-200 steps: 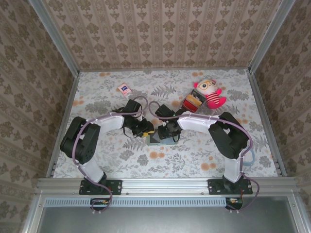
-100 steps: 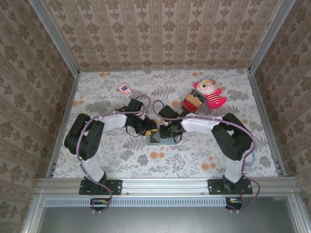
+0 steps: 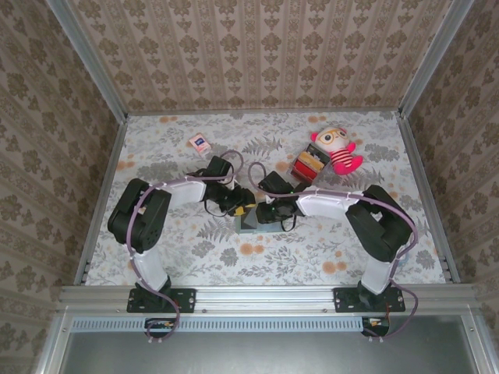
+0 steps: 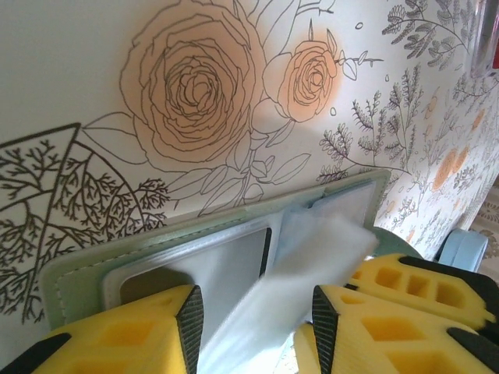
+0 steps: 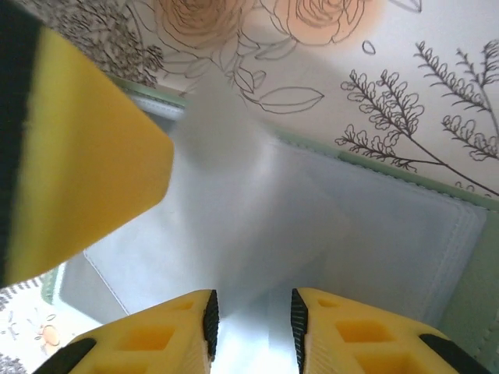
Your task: Take the credit cards out of the card holder
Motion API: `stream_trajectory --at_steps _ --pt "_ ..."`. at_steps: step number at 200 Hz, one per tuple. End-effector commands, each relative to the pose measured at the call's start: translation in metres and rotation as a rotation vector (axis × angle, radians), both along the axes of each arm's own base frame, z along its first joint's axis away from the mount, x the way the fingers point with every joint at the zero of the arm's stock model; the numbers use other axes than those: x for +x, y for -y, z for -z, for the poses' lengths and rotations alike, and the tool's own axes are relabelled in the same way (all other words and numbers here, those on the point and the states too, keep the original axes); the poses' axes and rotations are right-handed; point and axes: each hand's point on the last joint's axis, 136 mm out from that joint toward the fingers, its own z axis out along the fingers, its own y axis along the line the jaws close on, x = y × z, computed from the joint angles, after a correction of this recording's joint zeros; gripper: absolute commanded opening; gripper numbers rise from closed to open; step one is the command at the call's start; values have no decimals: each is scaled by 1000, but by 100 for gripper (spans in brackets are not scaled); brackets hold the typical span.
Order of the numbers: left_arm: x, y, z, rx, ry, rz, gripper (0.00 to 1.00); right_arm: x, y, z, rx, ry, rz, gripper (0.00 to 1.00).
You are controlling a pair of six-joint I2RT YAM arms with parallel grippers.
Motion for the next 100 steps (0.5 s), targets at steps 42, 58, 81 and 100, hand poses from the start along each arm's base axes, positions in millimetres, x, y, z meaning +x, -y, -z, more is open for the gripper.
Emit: stream_trajectory --at_steps 42,58,81,100 --pt "-5 4 -1 -43 -21 14 38 -2 8 -24 47 -25 114 33" --pt "-4 8 -6 -69 -13 18 37 -6 5 -20 78 -74 147 33" --pt "-3 12 -14 -116 3 26 38 -8 3 -20 124 -96 184 33" --pt "-4 14 -18 -145 11 38 40 -5 5 -26 144 -88 205 33"
